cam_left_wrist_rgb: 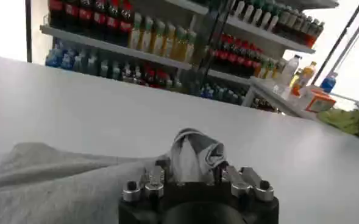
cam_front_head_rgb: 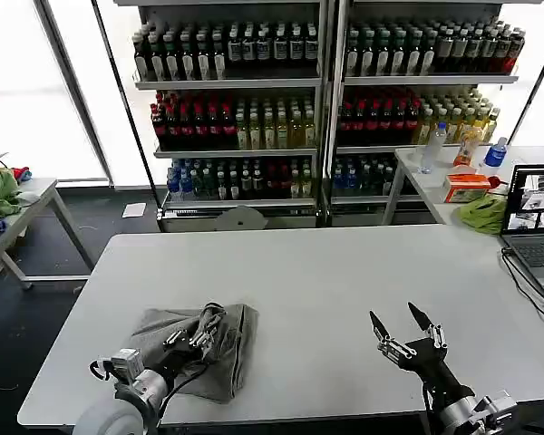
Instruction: Fold and organize the clothes.
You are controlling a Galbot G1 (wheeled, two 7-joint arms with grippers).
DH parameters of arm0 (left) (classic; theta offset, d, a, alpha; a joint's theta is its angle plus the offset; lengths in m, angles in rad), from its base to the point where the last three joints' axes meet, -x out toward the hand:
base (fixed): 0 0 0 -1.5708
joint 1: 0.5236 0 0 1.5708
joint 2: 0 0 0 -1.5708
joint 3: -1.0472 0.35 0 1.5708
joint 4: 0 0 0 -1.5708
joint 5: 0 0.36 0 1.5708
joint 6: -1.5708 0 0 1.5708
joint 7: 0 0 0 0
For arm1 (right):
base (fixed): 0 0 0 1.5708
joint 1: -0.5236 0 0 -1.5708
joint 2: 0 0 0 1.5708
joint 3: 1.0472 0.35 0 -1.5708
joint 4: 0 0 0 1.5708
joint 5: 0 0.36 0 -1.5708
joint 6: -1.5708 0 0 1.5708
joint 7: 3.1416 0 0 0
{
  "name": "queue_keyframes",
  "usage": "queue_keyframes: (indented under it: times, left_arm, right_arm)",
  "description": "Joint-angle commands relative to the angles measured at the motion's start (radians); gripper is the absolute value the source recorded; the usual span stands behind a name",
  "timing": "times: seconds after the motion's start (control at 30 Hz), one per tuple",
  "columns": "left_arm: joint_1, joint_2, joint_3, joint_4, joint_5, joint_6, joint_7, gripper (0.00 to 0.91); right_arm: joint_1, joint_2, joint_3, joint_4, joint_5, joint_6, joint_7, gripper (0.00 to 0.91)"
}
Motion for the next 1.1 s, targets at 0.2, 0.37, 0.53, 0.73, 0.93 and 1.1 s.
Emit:
queue_keyframes:
  times: [0.2,0.37,0.53,0.73,0.93,1.1]
  left_arm:
    - [0.114,0.025,-0.237,-0.235,-0.169,0.052,0.005,0.907]
    - [0.11,0.025,-0.327,-0.084,0.024,0.022,0.129,0.907]
    - [0.118,0.03,-0.345,0.058,0.059,0.007,0.178,0.907]
    - [0.117,0.002,-0.327,0.155,0.094,-0.017,0.19,0.907]
    - [0.113,-0.002,-0.338,0.202,0.094,-0.043,0.191,0.907]
    - [0.114,0.004,-0.338,0.243,0.094,-0.049,0.192,0.907]
  right_arm:
    - [0.008,-0.005,-0.01,-0.009,-0.008,0.0,0.001,0.907]
    - [0.013,-0.007,-0.024,-0.003,-0.021,0.0,0.0,0.907]
    - [0.016,-0.01,-0.03,0.001,-0.022,0.001,-0.002,0.907]
    - [0.021,-0.013,-0.03,0.005,-0.021,0.001,-0.002,0.907]
    - [0.013,-0.016,-0.025,0.011,-0.017,0.003,-0.002,0.907]
    - [0.014,-0.013,-0.026,0.013,-0.016,0.003,-0.003,0.907]
